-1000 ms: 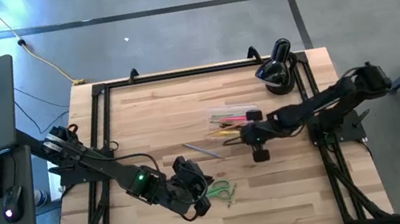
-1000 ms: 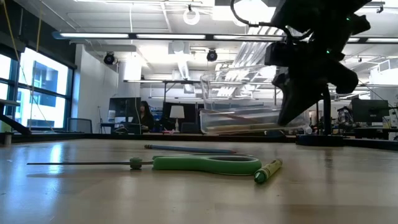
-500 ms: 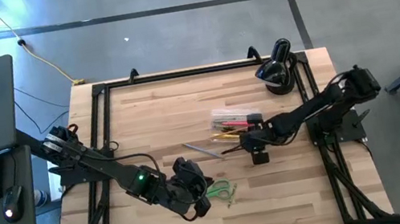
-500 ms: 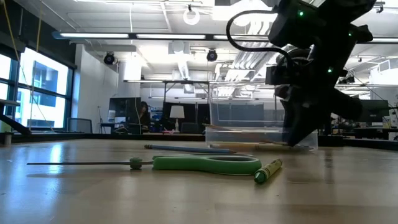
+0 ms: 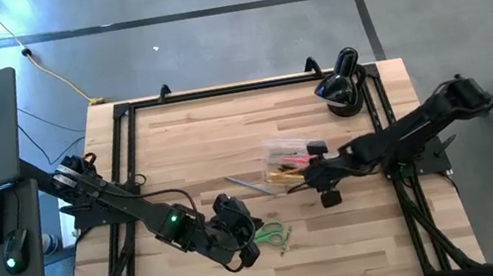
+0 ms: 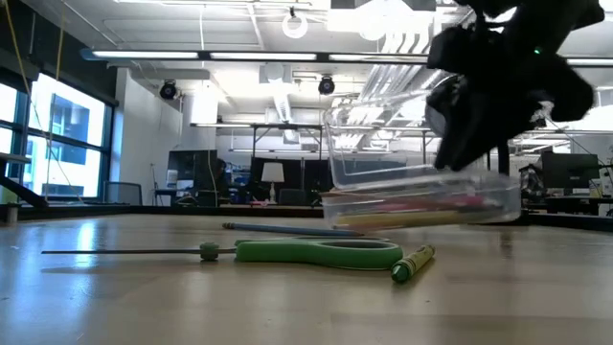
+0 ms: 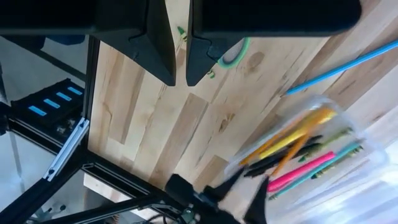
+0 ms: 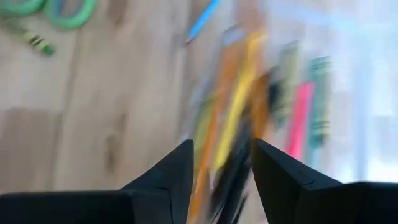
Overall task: Pick & place school supplies into a supply box
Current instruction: Adjust the supply box
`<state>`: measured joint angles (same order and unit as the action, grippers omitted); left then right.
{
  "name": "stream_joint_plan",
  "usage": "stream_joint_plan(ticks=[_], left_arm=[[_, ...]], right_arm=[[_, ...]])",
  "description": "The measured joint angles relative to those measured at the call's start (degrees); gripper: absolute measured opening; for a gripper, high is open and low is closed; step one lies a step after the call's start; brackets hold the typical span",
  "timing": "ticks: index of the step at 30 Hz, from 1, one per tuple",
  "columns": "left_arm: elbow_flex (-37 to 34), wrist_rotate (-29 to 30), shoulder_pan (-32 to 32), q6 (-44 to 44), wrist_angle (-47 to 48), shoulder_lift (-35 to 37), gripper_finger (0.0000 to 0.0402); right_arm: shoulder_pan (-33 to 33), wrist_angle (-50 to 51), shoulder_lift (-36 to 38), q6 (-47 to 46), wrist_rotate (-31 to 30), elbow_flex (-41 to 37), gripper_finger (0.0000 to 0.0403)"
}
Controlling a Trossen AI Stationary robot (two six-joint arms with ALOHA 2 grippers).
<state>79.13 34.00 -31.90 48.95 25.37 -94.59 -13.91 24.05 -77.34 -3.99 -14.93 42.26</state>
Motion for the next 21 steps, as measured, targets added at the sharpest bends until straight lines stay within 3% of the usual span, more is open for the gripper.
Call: stream_joint_plan(ticks=[3,7,21], left_arm=[[-0.02,0.00,0.00,0.00,0.01,0.00,0.0067],[-0.01,0.00,0.00,0.01,0.01,0.00,0.0067],[-0.02,-0.50,-0.02,-0.03,0.03,0.00,0.0067]], right_arm=[[0.58,-2.70,0.75,1.08,-3.55,0.00,0.0140],[2.05,-3.13,0.71,1.75,-0.80,0.02,0.0140],[0.24,-2.54,0.42,-3.94,-2.22,0.02,0.0140]])
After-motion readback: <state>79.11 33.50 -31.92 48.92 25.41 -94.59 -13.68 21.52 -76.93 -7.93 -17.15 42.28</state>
